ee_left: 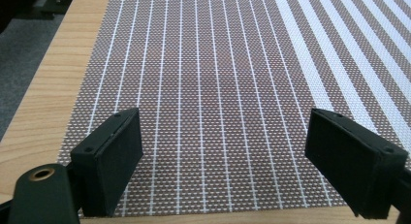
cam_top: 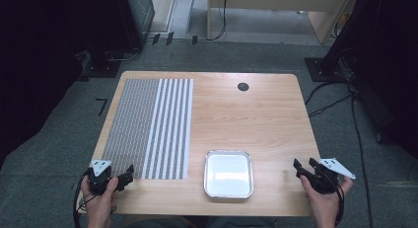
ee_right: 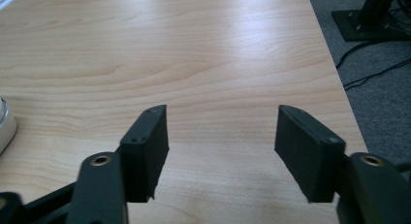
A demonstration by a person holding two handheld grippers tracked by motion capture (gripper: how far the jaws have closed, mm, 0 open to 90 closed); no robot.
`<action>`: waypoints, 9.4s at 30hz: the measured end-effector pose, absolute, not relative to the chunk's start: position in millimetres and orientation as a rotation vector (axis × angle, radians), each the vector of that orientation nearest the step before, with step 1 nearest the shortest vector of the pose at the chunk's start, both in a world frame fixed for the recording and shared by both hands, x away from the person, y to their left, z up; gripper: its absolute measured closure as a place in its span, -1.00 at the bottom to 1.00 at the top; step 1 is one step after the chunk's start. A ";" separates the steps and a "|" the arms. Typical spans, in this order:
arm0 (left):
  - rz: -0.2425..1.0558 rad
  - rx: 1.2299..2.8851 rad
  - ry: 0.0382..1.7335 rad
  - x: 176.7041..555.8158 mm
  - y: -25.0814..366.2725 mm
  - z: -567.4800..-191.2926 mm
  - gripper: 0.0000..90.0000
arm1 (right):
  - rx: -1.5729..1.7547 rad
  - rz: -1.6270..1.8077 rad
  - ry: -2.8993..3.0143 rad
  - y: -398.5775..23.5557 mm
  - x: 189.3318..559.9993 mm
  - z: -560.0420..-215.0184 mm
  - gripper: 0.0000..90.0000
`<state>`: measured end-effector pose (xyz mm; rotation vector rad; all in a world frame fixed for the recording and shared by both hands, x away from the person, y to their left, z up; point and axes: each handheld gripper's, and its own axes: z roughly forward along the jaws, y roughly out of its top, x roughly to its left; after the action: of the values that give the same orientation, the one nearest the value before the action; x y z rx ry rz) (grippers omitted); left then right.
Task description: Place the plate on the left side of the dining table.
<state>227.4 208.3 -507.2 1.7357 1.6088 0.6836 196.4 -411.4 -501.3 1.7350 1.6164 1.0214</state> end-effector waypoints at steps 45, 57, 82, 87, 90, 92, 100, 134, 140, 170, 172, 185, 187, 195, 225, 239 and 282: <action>0.610 1.777 1.510 227.0 168.0 -507.3 -0.70 | 1.657 1.036 1.699 -375.3 202.6 -495.0 -0.34; 0.584 1.795 1.474 225.2 152.1 -506.8 -0.70 | 1.661 1.060 1.718 -362.2 203.0 -493.0 -0.35; 0.511 1.858 1.367 217.7 108.5 -508.1 -0.70 | 1.628 1.125 1.767 -337.3 203.9 -492.5 -0.36; 0.473 1.869 1.330 214.1 92.6 -508.5 -0.70 | 1.609 1.146 1.786 -332.5 203.3 -492.3 -0.35; 0.454 1.873 1.313 212.6 85.1 -508.3 -0.70 | 1.589 1.167 1.792 -329.8 202.5 -491.7 -0.28; 0.440 1.871 1.305 211.7 80.3 -508.2 -0.70 | 1.575 1.191 1.801 -328.2 202.1 -491.7 -0.24; 0.394 1.866 1.272 207.0 63.7 -502.9 -0.70 | 1.586 1.246 1.806 -325.0 202.4 -491.3 -0.28; 0.253 1.907 1.141 196.6 -1.6 -493.2 0.07 | 1.646 1.404 1.813 -300.4 201.0 -490.5 0.59; 0.227 1.933 1.140 196.6 -2.5 -498.1 0.47 | 1.709 1.371 1.808 -293.7 204.6 -494.8 0.73; 0.230 1.952 1.135 197.5 -1.5 -500.4 0.69 | 1.832 1.313 1.729 -280.2 205.3 -507.4 1.00; 0.229 1.952 1.137 197.4 -1.7 -500.4 0.68 | 1.858 1.329 1.695 -279.8 205.0 -508.0 1.00; 0.237 1.952 1.139 197.6 -1.6 -500.5 0.62 | 1.871 1.375 1.589 -278.3 198.4 -502.5 1.00; 0.236 1.950 1.140 197.9 -1.3 -500.4 0.59 | 1.870 1.393 1.573 -279.2 197.3 -500.8 1.00; 0.217 1.945 1.144 198.1 -2.7 -501.5 0.48 | 1.854 1.430 1.538 -283.5 194.2 -498.1 1.00; 0.211 1.956 1.130 195.8 -7.2 -504.0 0.34 | 1.914 1.307 1.556 -275.5 203.7 -503.0 0.98; 0.198 1.917 1.107 194.0 -5.1 -498.6 0.32 | 1.966 1.374 1.423 -273.6 193.9 -499.5 1.00; -0.129 1.765 1.266 221.4 37.8 -486.5 0.93 | 1.846 1.293 1.574 -250.8 208.8 -479.5 1.00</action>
<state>221.4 37.8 -486.5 1.7653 1.2655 -0.1288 208.8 -250.8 -479.5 1.8461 1.5742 1.2926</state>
